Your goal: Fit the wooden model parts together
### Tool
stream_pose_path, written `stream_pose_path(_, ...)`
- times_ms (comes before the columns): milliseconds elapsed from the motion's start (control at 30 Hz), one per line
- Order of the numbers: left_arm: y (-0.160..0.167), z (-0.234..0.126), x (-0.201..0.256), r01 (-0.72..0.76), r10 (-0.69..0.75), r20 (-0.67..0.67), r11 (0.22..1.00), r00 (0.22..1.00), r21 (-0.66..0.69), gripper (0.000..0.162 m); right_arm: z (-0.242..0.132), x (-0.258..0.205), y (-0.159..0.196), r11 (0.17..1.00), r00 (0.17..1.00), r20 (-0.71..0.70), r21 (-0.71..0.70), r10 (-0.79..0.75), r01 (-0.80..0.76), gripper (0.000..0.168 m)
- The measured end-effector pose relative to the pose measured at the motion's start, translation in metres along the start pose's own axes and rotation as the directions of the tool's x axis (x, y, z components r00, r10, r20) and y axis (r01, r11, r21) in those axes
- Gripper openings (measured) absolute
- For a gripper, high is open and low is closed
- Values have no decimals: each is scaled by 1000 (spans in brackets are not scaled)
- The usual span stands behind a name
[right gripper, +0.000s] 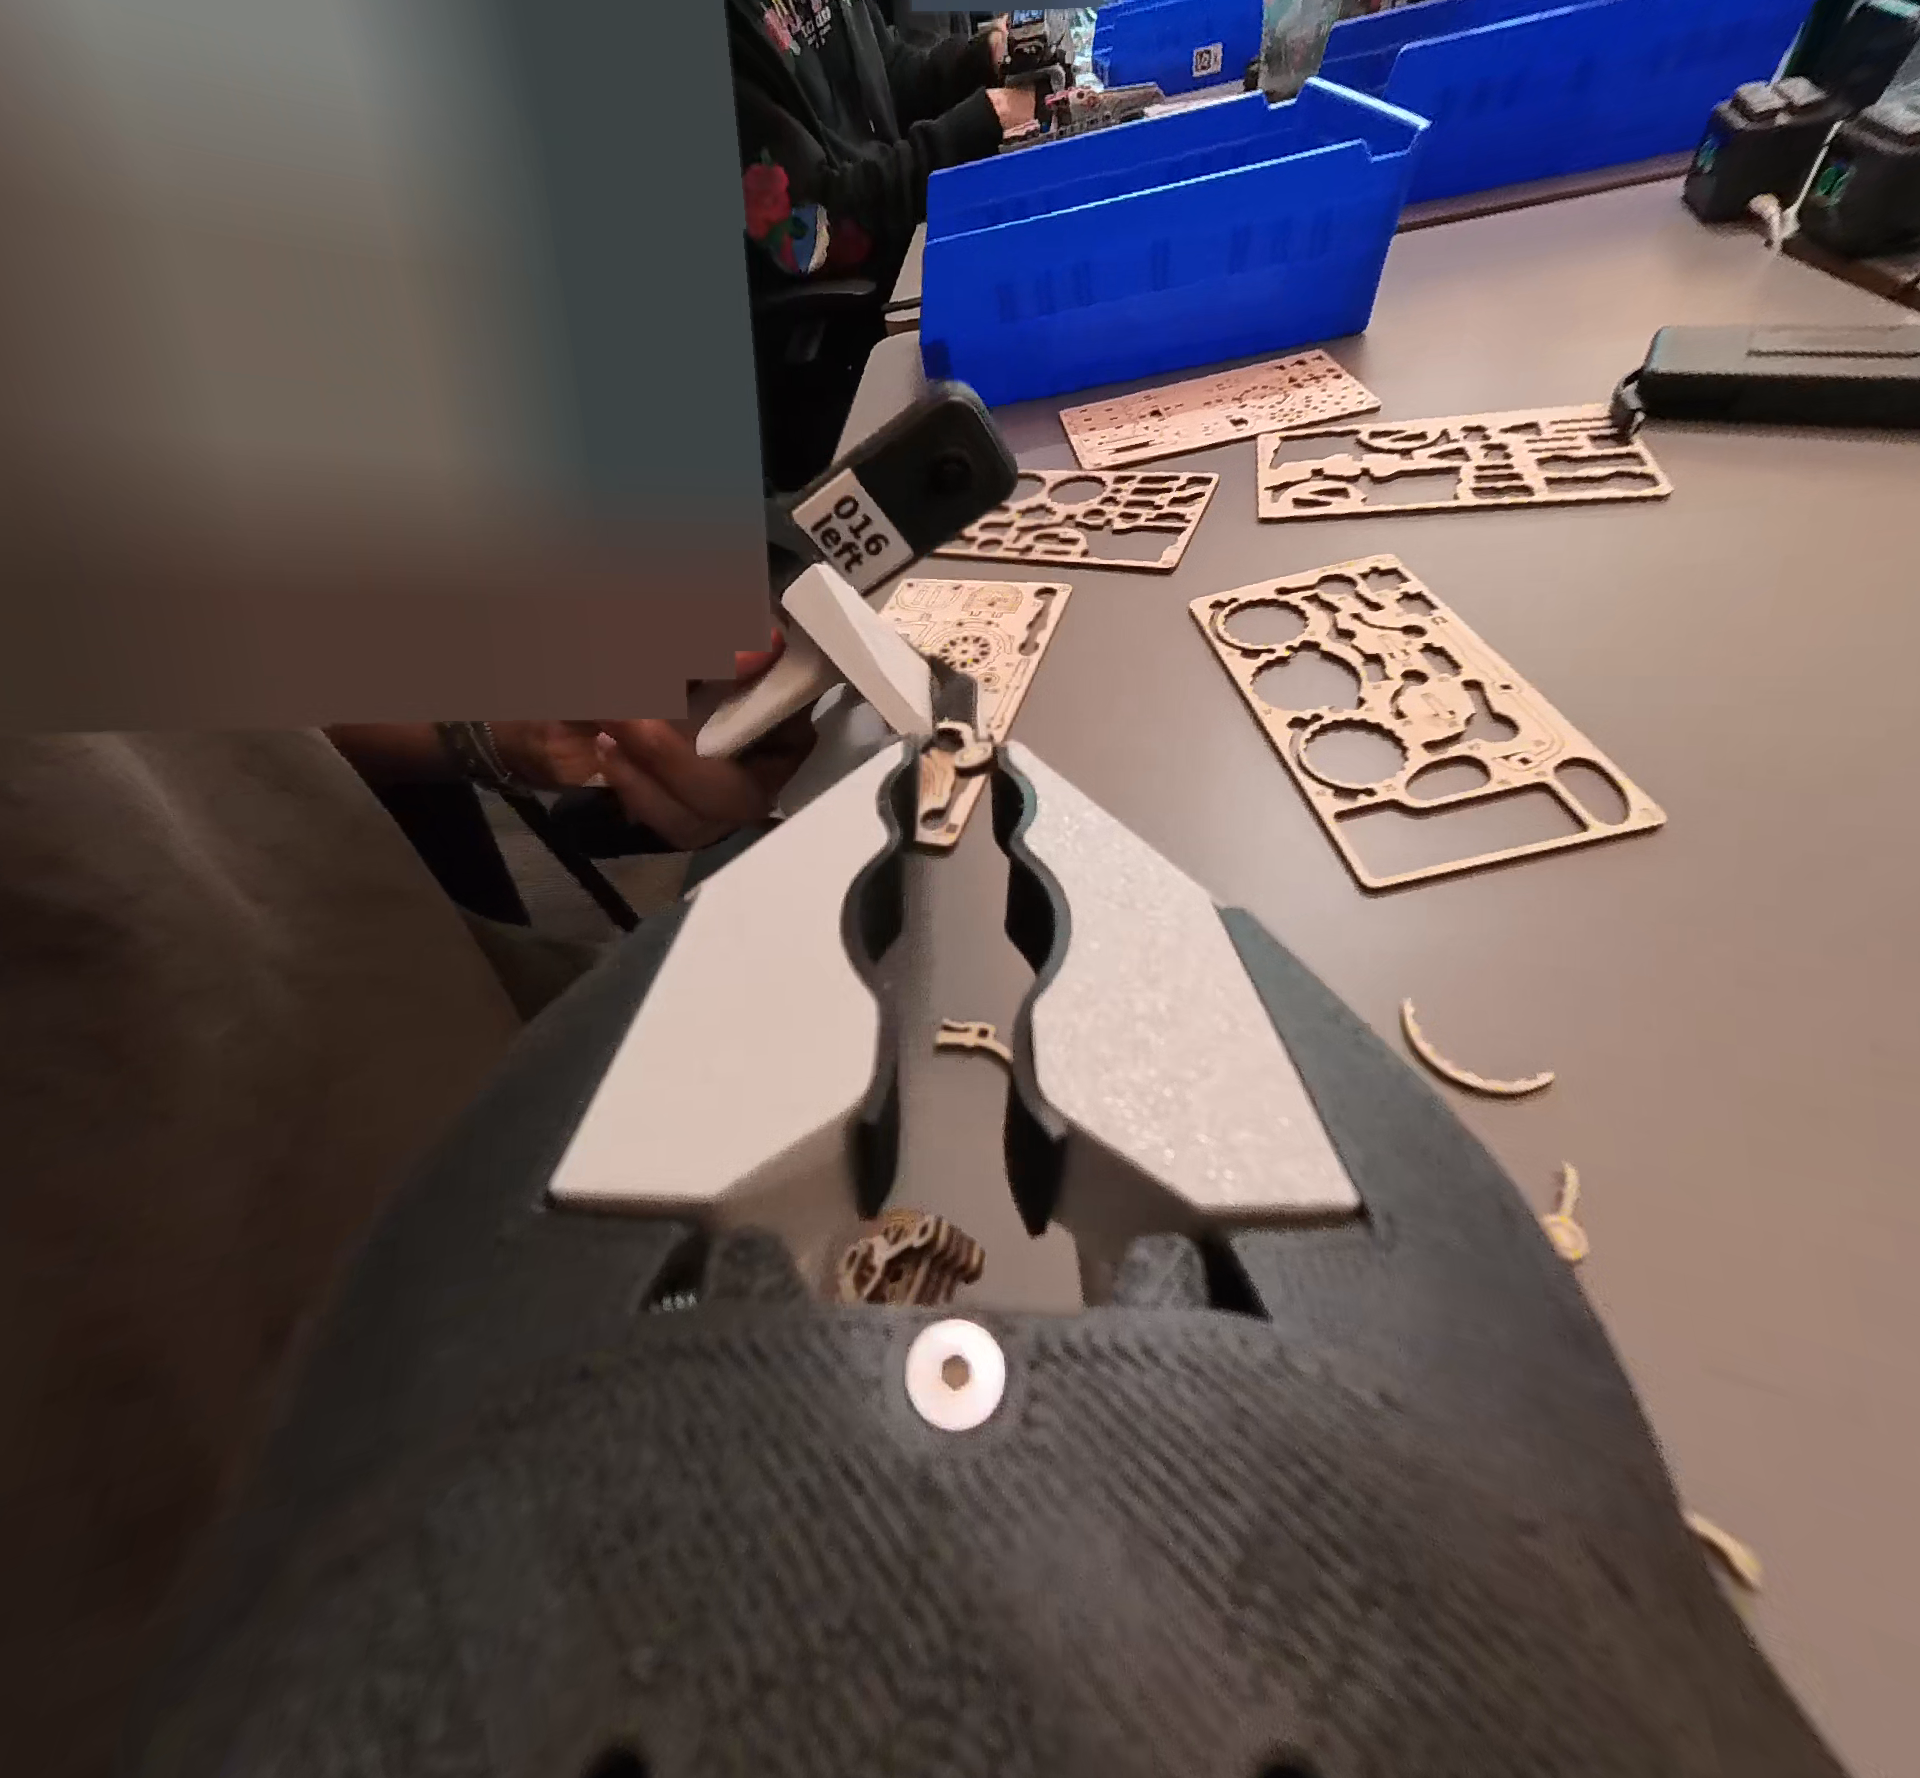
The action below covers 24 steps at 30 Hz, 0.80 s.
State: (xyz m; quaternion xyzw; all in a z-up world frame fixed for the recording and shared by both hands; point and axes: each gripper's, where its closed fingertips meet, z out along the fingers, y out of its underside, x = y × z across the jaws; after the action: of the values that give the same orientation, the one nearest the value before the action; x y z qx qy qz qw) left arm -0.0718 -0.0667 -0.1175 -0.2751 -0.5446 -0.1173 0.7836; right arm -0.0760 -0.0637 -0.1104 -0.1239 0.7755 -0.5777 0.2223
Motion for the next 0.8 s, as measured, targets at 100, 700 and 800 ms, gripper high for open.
stream_pose_path(100,-2,-1,-1,-74,74,37,997,997,3,0,2,0,3,997,997,25,-9,76,-76,15)
stream_pose_path(700,19,9,-1,-355,375,119,921,919,-159,1,1,-9,14,971,957,170,-80,236,-225,2)
stream_pose_path(800,18,9,-2,-330,348,111,931,931,-153,4,0,-8,14,973,960,165,-83,225,-214,2)
